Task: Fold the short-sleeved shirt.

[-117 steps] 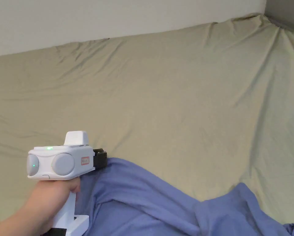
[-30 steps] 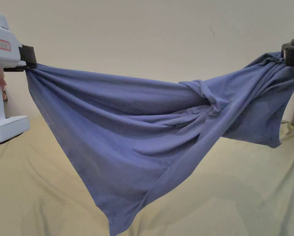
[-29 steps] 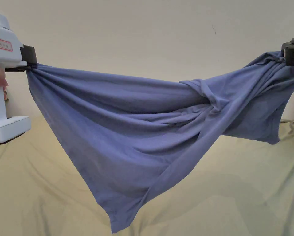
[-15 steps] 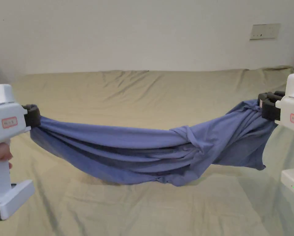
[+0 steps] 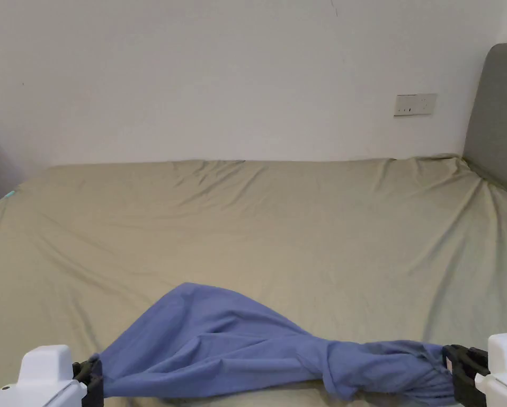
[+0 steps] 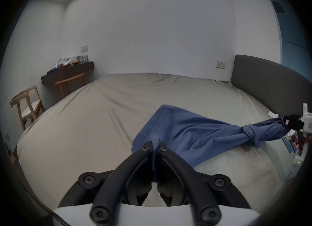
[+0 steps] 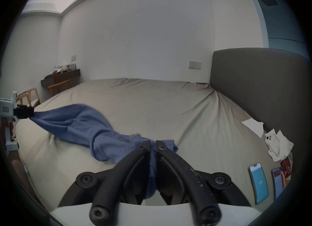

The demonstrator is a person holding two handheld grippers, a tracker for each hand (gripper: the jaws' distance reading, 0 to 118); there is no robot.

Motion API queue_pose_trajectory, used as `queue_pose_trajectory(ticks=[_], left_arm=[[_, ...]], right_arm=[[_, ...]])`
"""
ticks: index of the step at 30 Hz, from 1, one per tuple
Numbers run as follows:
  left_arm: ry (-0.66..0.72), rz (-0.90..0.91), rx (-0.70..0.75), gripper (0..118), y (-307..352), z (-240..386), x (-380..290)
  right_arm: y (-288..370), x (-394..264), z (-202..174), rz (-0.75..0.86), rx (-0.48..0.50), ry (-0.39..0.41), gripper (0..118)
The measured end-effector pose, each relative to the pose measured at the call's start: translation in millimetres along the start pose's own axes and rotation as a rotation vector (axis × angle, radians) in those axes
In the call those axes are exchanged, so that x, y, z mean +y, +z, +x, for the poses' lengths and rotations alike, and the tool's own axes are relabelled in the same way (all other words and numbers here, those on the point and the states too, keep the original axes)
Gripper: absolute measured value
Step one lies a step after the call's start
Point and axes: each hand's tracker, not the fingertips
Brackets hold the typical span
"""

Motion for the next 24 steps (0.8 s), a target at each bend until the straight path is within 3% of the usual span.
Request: queue_pose_trajectory(ticks=[9,17,18,19,20,21,22,23,24], left_arm=[[-0.111,-0.143,-0.051,2,67,-26,-44],[-0.172,-0.280,-0.057,4,62,-24,-67],[-0.183,-0.280,-0.052,14,63,-24,-64],[-0.169,-0.279,-0.064,33,66,-26,-60],[-0.130,-0.254,-0.085,64,73,-27,-57],[-0.104,-0.223,-0.096,97,80,-26,-54],[-0.087,-0.180,-0.105,110,90,-26,-50],[-0.075,-0.140,-0.098,113,100,-24,-48],[-0.061,-0.115,-0.084,113,109,-22,-46]], right_arm=[[87,-49,3,-0.211,0.052,0.082,9],[85,-80,0,-0.365,0.061,0.043,9],[83,-81,0,-0.373,0.053,0.028,10],[84,-81,0,-0.365,0.019,0.021,18],[89,-80,1,-0.324,-0.013,0.016,35],[94,-78,2,-0.288,-0.010,0.009,70],[101,-77,3,-0.245,-0.016,-0.012,92],[112,-73,2,-0.197,-0.024,-0.042,104],[122,-70,0,-0.139,-0.013,-0.056,106]])
